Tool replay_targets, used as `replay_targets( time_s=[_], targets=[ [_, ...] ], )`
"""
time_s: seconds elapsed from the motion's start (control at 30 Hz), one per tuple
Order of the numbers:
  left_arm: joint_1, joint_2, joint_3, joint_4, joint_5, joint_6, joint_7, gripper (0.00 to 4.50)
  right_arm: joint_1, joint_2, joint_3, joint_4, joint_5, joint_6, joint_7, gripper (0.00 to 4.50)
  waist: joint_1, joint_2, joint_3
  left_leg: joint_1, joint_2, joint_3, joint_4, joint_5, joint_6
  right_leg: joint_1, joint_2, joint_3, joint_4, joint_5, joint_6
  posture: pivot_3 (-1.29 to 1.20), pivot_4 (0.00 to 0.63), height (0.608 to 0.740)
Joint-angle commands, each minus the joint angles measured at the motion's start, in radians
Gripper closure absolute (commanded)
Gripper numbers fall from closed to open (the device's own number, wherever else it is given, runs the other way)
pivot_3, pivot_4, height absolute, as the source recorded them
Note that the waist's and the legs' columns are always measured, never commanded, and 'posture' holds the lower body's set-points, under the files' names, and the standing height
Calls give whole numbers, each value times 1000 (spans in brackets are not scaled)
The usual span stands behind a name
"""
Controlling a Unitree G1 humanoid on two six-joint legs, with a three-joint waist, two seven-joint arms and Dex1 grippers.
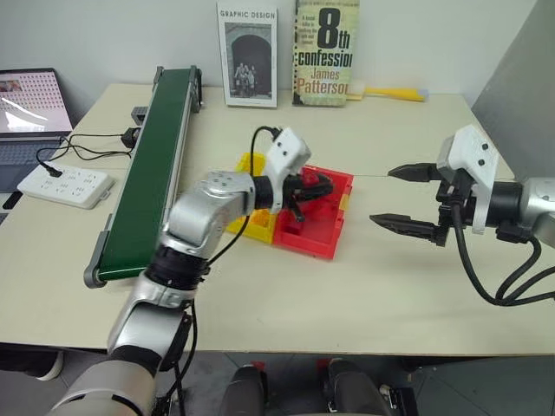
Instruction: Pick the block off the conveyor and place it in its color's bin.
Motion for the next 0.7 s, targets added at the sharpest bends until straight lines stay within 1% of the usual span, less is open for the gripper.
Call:
replay_targets(
  time_s=[0.03,0.07,0.1,0.2,0.27,0.37,0.4,0.43,0.6,0.7],
  targets=[
    [-62,-14,1,86,38,-101,-76,2747,23,-5,-88,-78,58,60,-62,0,-1,0,0,0,0,1,0,0,0,0,0,0,0,0,0,0,150,740],
    [-68,-16,6,100,41,-109,-87,2585,28,-4,-95,-87,66,69,-73,0,0,0,0,-1,0,1,0,0,0,-1,0,1,0,0,0,0,150,740],
    [-75,-18,13,113,43,-114,-94,2332,32,-2,-103,-93,73,76,-84,0,0,0,0,-1,0,1,0,0,0,-1,0,0,-1,0,0,0,150,740],
    [-91,-15,34,132,44,-126,-112,1894,36,5,-111,-100,90,86,-110,0,2,0,0,-2,0,1,0,0,0,-1,-1,1,-2,0,0,0,150,740],
    [-96,2,49,128,42,-121,-127,1441,35,8,-102,-93,91,79,-117,0,2,0,0,-2,0,1,0,0,0,-1,-1,1,-1,0,0,0,150,740],
    [-93,67,71,97,45,-101,-158,967,35,1,-69,-59,66,39,-105,0,0,0,0,-1,0,1,0,0,0,-1,-1,1,-1,0,0,0,150,740],
    [-87,101,77,82,53,-97,-172,702,31,-2,-56,-42,55,22,-95,0,-3,0,0,-1,0,1,0,0,0,-1,0,1,0,0,0,0,150,740],
    [-77,139,81,64,56,-93,-192,543,27,-5,-42,-24,44,3,-85,0,-4,0,0,-1,1,2,0,0,0,-1,0,1,0,0,0,0,150,740],
    [11,344,136,-86,8,-21,-309,543,-8,-13,44,77,-17,-105,-6,0,-5,1,0,0,2,1,-1,0,0,-2,1,1,0,0,0,0,150,740],
    [44,402,179,-151,-21,39,-311,543,-28,-3,92,141,-51,-160,37,0,-2,1,1,0,2,0,0,0,0,-2,0,1,1,0,0,0,150,740]
  ],
)
